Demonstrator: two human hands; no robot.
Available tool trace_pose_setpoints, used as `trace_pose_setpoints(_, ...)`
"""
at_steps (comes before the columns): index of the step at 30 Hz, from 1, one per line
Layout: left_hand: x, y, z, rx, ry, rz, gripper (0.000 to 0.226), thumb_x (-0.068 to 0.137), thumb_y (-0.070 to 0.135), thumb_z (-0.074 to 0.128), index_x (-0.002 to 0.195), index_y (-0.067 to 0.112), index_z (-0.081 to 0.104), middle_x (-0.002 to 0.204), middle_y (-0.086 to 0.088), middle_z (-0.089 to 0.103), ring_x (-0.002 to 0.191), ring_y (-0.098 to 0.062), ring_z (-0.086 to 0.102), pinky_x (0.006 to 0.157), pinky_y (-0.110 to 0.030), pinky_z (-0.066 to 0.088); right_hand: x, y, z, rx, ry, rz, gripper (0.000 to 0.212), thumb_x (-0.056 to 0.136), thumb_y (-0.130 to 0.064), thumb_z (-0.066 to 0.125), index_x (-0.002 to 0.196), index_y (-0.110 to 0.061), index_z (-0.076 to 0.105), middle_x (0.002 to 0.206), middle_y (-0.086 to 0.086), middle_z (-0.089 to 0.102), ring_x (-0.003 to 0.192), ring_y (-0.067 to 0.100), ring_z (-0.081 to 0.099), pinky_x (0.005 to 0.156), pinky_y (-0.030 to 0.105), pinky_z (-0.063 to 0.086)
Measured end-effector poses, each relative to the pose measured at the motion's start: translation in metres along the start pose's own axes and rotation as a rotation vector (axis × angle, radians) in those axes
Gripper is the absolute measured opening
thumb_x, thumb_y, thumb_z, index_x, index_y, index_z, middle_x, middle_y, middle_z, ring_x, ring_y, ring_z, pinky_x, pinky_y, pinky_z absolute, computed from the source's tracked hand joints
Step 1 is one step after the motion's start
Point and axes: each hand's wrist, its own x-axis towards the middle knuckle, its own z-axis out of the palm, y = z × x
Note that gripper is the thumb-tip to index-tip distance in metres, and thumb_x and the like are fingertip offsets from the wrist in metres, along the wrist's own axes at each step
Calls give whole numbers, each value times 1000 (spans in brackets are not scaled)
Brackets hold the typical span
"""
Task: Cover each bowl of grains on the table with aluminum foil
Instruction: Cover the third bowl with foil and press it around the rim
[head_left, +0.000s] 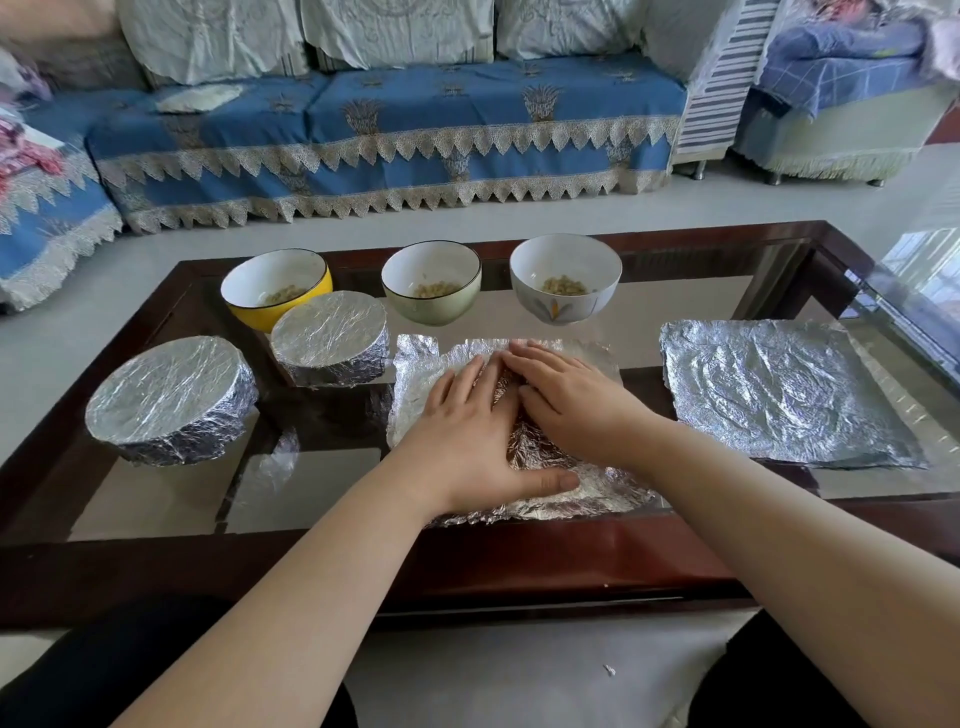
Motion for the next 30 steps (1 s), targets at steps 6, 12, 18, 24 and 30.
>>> trace_pose_setpoints(6, -1, 2, -4, -15, -65, -30, 127, 58, 98, 17, 158, 23, -6, 162, -4, -24, 148, -17, -27, 122, -49, -6, 6, 3, 1, 335, 74, 149, 41, 101, -26, 43, 142, -23, 46, 144, -5, 49, 130, 10, 45, 108, 25, 32)
trace_pose_setpoints(12, -1, 1, -3, -53, -62, -35, 126, 58, 99, 21, 158, 27, -6, 163, 0, -24, 147, -16, -27, 122, -50, -4, 0, 4, -8, 715, 109, 228, 54, 96, -47, 48, 143, -20, 45, 136, -6, 54, 121, 6, 52, 108, 33, 41)
trace_pose_setpoints(18, -2, 1, -4, -104, -29, -21, 123, 59, 98, 30, 157, 26, 5, 163, 3, -21, 148, -16, -25, 122, -48, -3, -23, 8, 0, 113, -22, -36, 96, 71, -81, 40, 151, -28, 29, 160, -9, 20, 148, 6, 8, 121, 30, 11)
trace_pose_setpoints(24, -10, -14, -8, -219, -6, 16, 116, 58, 92, 41, 156, 37, 16, 164, 10, -14, 149, -10, -19, 123, -45, 2, -23, 8, 4, 18, 2, -31, 98, 72, -83, 36, 152, -27, 27, 161, -13, 15, 147, 2, 3, 117, 23, 4)
trace_pose_setpoints(30, -20, -30, 17, -537, 225, 84, 109, 60, 89, 55, 152, 39, 28, 165, 12, 4, 150, -4, 2, 121, -38, 13, -26, 10, 9, 8, 60, -60, 100, 73, -91, 15, 147, -27, 39, 161, -7, 20, 148, 7, 7, 122, 36, 14)
